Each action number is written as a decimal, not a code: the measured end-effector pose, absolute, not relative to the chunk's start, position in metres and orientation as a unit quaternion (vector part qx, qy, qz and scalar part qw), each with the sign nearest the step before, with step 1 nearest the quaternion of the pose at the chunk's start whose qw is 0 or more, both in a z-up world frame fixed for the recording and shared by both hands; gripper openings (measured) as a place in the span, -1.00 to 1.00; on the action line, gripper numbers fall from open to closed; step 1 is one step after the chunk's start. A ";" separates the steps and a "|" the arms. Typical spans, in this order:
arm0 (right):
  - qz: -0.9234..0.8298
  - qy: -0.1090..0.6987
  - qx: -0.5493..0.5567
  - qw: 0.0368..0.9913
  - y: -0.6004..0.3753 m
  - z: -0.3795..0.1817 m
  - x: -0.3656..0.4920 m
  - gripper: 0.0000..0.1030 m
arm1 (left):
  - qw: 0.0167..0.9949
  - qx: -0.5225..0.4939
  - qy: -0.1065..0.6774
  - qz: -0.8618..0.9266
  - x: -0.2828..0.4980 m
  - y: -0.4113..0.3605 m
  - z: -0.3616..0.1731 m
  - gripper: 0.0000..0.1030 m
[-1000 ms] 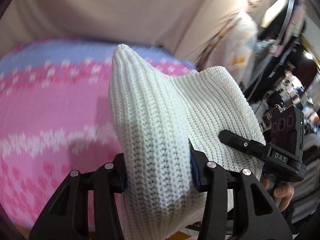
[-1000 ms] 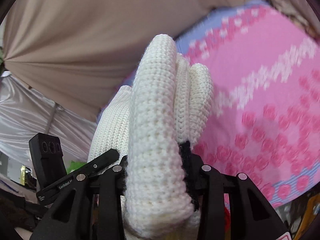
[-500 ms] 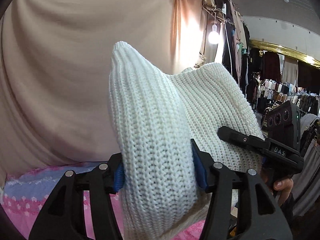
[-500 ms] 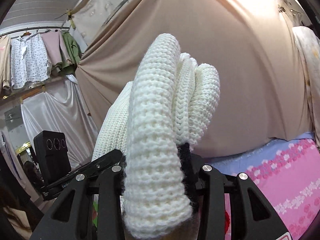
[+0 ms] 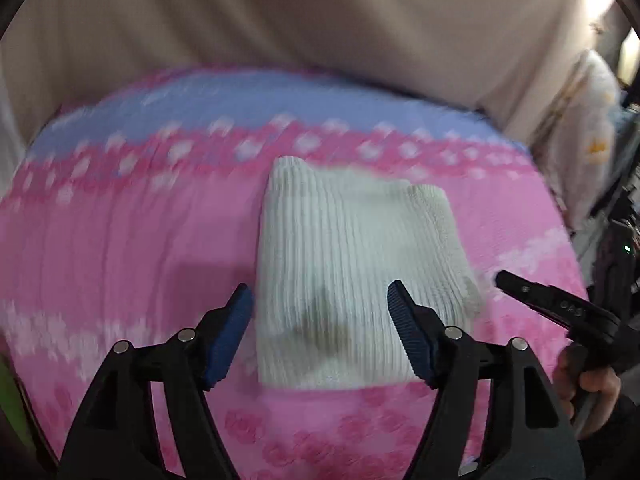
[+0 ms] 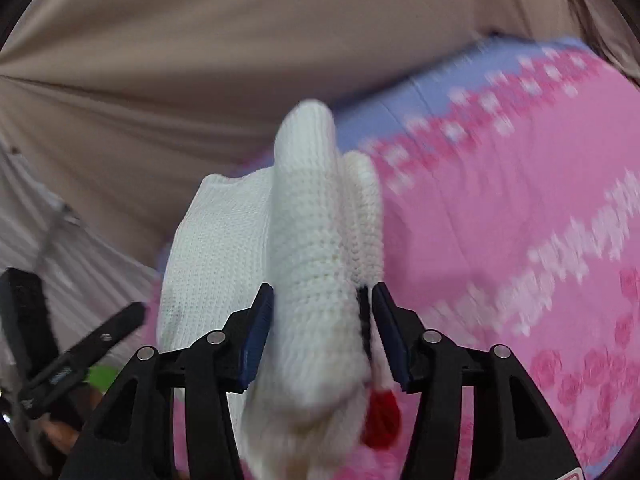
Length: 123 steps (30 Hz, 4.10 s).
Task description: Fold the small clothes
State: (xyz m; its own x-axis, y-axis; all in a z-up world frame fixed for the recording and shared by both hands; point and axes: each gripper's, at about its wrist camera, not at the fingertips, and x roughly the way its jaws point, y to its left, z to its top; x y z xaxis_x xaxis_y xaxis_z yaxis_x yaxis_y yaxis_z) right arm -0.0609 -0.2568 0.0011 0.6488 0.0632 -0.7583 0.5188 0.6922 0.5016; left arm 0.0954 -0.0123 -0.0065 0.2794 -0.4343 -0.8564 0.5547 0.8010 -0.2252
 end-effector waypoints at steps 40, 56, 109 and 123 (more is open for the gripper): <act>-0.053 0.503 0.353 0.787 -0.270 -0.057 -0.067 0.22 | 0.766 0.079 0.559 -0.308 -0.003 -0.020 -0.050 0.52; -0.092 0.518 0.405 0.748 -0.274 -0.080 -0.107 -0.56 | 0.771 0.113 0.576 -0.247 0.025 0.017 -0.072 -0.99; -0.145 0.473 0.224 0.840 -0.217 0.009 -0.112 -0.72 | 0.805 0.214 0.492 -0.255 -0.024 -0.053 -0.025 0.33; -0.181 0.492 0.211 0.825 -0.195 0.000 -0.136 -0.26 | 0.838 0.205 0.469 -0.191 -0.039 -0.040 -0.006 0.52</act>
State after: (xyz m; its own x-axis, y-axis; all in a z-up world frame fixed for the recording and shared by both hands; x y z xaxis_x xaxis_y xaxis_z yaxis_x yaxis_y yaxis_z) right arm -0.1360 -0.1954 0.0001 0.4498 -0.0913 -0.8885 0.5073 0.8449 0.1700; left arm -0.0393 -0.0399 -0.0055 0.4873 -0.1278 -0.8638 0.5128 0.8426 0.1646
